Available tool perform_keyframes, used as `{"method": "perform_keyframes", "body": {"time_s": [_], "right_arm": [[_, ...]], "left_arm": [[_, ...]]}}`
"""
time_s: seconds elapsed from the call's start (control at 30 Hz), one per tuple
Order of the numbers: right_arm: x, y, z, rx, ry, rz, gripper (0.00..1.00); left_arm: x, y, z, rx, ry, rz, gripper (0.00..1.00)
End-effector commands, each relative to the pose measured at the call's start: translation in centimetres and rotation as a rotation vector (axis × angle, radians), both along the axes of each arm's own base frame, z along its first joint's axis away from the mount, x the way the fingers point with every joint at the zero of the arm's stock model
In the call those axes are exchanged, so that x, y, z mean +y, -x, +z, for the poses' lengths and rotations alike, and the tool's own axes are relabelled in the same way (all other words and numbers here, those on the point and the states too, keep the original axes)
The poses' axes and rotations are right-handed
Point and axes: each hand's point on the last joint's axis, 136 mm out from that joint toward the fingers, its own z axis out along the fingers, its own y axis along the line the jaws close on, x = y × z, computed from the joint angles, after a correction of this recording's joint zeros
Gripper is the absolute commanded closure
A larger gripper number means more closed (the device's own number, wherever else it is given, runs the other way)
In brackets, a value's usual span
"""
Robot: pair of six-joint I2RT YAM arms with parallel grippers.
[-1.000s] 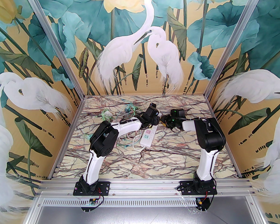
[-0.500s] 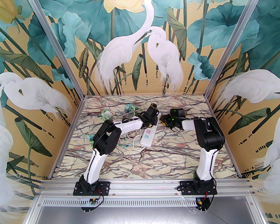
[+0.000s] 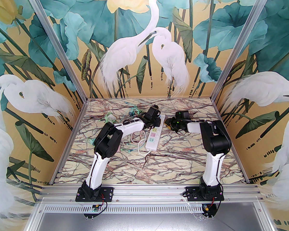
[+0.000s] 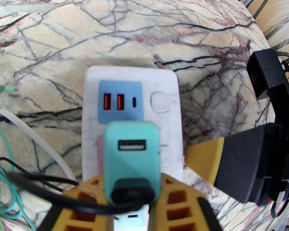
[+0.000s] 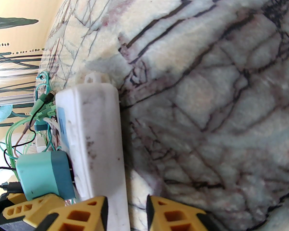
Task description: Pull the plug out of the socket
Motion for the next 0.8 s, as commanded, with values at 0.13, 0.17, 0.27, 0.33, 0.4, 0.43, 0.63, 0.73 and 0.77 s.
{"method": "perform_keyframes", "body": {"time_s": [0.13,0.17,0.27,0.33,0.4,0.43,0.63,0.73,0.77], "right_arm": [[-0.7,0.8,-1.1,-0.002,0.047,-0.016,0.65],[-0.8,0.7,-0.5,-0.025,0.042,-0.023,0.65],[-1.0,0.5,1.2,-0.091,0.01,-0.033,0.64],[-0.8,0.4,1.5,-0.105,-0.021,-0.032,0.64],[-0.3,0.4,1.1,-0.091,-0.062,-0.021,0.64],[-0.2,0.3,0.7,-0.078,-0.076,-0.021,0.64],[-0.4,0.5,-0.9,-0.012,-0.051,-0.021,0.65],[-0.6,0.8,-2.1,0.04,-0.031,-0.027,0.66],[-0.8,1.0,-2.6,0.061,-0.013,-0.032,0.66]], "left_arm": [[-1.2,1.2,2.0,-0.026,-0.016,-0.041,0.88],[-1.2,1.3,1.8,-0.023,-0.02,-0.044,0.88],[-1.6,1.8,1.4,-0.022,-0.033,-0.057,0.88],[-2.0,2.3,1.4,-0.02,-0.033,-0.075,0.88],[-2.4,2.8,1.5,-0.023,-0.04,-0.091,0.89],[-2.5,2.9,1.5,-0.026,-0.046,-0.092,0.89],[-2.9,3.4,1.5,-0.019,-0.037,-0.109,0.89],[-3.0,3.4,1.7,-0.024,-0.037,-0.107,0.89],[-2.9,3.2,1.8,-0.028,-0.041,-0.1,0.89]]}}
